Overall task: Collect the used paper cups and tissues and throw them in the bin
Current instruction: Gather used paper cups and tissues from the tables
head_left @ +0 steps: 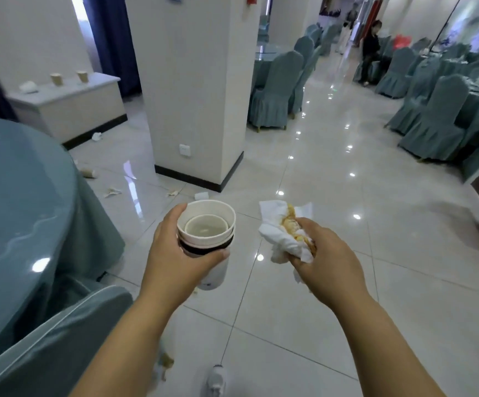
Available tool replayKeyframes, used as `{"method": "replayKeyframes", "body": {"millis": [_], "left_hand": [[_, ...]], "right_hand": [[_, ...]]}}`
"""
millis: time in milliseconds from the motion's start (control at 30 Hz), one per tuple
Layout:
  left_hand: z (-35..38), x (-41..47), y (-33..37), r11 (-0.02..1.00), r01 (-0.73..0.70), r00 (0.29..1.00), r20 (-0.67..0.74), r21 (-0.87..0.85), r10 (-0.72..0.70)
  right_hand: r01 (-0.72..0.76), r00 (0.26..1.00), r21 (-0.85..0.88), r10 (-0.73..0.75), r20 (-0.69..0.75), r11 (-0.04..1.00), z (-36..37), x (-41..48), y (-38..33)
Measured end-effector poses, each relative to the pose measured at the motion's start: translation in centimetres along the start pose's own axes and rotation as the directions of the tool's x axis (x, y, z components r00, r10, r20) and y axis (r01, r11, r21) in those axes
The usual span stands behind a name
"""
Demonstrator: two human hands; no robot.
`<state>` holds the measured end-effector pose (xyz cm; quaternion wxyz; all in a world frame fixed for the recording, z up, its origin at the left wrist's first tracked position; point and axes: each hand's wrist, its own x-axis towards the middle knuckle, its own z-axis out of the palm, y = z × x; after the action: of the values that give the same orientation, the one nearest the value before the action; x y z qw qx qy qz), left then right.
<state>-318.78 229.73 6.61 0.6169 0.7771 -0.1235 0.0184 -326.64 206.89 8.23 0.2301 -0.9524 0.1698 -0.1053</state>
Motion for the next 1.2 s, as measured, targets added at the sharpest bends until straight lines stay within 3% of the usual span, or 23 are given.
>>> {"method": "replayKeyframes", "body": {"millis": [400,700,933,1200], "left_hand": [[8.7,27.2,-0.9,0.998,0.01,1.0,0.005,-0.068,-0.009],[21.8,45.2,-3.6,0.999,0.006,1.0,0.023,-0.04,-0.005],[33.7,61.1,-1.6,1.0,0.016,0.998,0.063,-0.016,-0.015],[42.1,77.6,-4.5,0.999,0.017,0.998,0.064,-0.046,-0.014]], "right_hand": [[-0.072,0.997,0.063,0.072,0.0,0.995,0.8,27.5,2.7],[-0.111,0.993,0.097,0.114,-0.024,0.989,0.7,47.6,12.0],[-0.111,0.993,0.094,0.113,-0.014,0.989,-2.8,65.5,19.0],[-0.093,0.996,0.097,0.093,-0.004,0.991,-1.3,84.7,24.1]]}}
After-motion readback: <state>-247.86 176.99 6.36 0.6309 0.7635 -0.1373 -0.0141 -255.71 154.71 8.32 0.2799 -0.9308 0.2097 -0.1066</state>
